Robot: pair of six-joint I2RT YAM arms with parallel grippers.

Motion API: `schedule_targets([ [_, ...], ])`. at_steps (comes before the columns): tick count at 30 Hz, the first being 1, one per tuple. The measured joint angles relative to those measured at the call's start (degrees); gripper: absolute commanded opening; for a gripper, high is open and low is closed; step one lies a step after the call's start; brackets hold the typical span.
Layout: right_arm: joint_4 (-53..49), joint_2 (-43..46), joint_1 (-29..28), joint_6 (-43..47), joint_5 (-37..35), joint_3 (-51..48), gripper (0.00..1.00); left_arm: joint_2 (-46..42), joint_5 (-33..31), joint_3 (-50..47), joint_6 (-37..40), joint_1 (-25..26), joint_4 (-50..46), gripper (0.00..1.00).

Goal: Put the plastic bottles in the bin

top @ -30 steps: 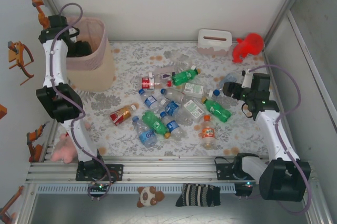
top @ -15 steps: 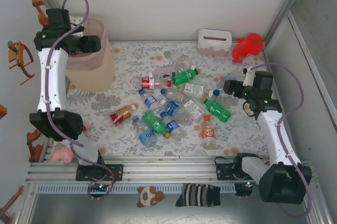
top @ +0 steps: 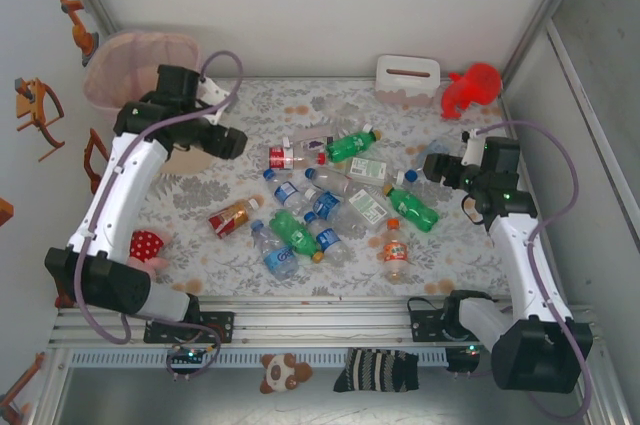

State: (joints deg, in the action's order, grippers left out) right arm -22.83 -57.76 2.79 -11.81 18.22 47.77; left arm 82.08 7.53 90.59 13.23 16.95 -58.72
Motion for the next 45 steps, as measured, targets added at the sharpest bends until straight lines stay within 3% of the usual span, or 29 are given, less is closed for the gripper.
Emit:
schedule_targets([
  [9, -0.94, 0.44, 0.0, -0.02, 0.48, -0.02, 0.82, -4.33, -0.7, -17.94, 5.49, 3.43, 0.92, 0.76],
  [19, -0.94, 0.7, 0.0, -0.2, 1.97, -0.02, 0.82, -7.54, -6.14, -33.73, 11.19, 7.21, 6.58, 0.77],
  [33, -0.92, 0.52, 0.0, -0.2, 2.4, -0.02, 0.82, -5.53, -15.15, -40.5, 16.57, 7.56, 13.75, 0.82],
  [45, -0.92, 0.46, 0.0, -0.22, 3.06, -0.02, 0.82, 3.78, -16.81, -40.59, 17.53, 7.32, 16.31, 0.8],
])
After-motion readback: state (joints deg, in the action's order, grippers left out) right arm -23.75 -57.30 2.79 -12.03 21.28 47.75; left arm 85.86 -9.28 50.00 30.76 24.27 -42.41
